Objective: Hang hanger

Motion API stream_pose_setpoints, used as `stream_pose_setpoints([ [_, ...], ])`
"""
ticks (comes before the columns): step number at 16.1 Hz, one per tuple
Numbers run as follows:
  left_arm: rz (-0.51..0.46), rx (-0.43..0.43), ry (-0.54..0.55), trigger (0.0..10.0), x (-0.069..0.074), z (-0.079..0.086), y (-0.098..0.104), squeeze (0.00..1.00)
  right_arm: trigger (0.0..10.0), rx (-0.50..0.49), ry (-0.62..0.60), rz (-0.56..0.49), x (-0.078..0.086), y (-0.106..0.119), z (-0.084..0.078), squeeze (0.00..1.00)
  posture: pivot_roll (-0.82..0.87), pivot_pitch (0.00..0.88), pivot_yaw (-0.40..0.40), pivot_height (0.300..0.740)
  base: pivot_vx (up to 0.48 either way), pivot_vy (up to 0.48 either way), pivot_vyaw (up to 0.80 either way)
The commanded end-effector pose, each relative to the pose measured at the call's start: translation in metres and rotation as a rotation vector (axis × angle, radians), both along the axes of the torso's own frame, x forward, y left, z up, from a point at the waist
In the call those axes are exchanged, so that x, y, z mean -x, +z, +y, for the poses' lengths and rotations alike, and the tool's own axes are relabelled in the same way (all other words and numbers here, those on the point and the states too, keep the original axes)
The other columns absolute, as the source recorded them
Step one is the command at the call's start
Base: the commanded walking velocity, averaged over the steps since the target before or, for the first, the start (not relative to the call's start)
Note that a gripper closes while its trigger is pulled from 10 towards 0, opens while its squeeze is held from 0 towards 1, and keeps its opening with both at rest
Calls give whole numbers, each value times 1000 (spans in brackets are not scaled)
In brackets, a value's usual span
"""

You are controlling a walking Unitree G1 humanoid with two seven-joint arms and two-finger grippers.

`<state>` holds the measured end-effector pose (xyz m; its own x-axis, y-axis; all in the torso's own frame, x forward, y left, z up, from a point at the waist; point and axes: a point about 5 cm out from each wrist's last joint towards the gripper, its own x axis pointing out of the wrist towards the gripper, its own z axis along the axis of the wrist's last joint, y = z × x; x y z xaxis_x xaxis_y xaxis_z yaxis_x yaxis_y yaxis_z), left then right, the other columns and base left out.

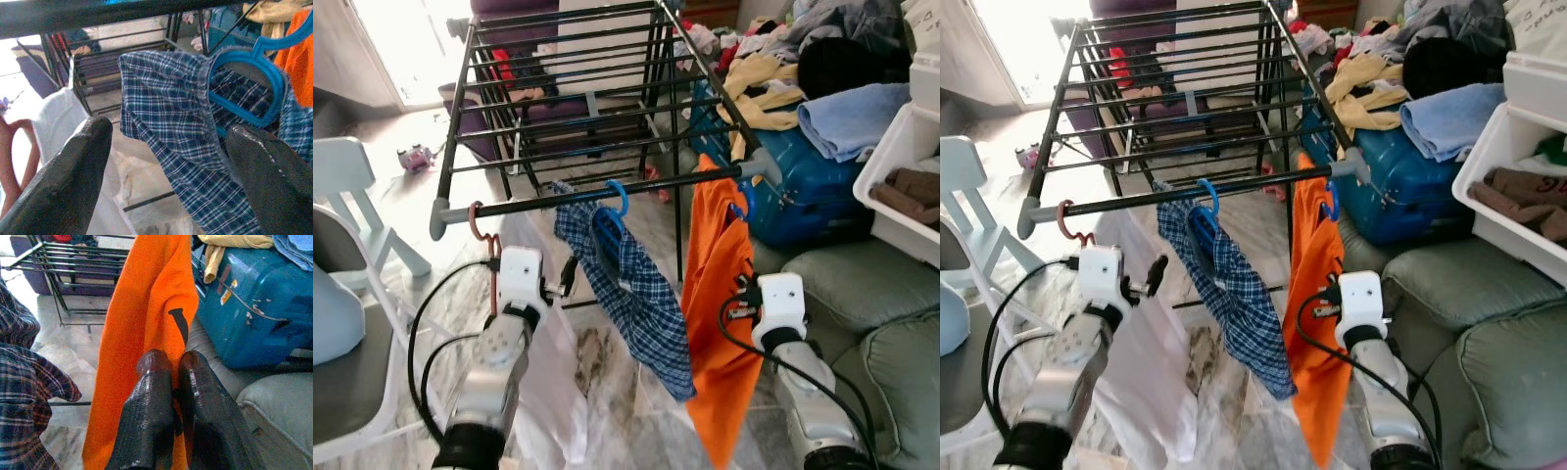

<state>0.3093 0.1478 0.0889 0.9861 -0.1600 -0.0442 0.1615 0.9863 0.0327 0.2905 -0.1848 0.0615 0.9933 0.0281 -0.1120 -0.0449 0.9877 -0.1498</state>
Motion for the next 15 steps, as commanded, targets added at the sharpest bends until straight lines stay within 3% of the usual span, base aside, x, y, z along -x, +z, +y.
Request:
stream_pose_setpoints([
  [1,7,-11,15,10000,0,2,-4,0,10000,-8,-1,-11,-3,5,3,0,-149,0,49,740,-315,0,0],
  [7,62,-29,50,10000,6,12,-24,0,10000,-5,-34,118,1,-19,0,0,-94,0,14,740,-328,0,0],
  [10,20,-35,48,10000,-7,12,-12,0,10000,-36,-8,118,-4,-20,3,0,-82,0,39,740,-333,0,0],
  [15,-2,-53,34,10000,-3,10,-12,0,10000,-51,7,104,-8,-17,4,0,-86,0,63,740,-337,0,0],
])
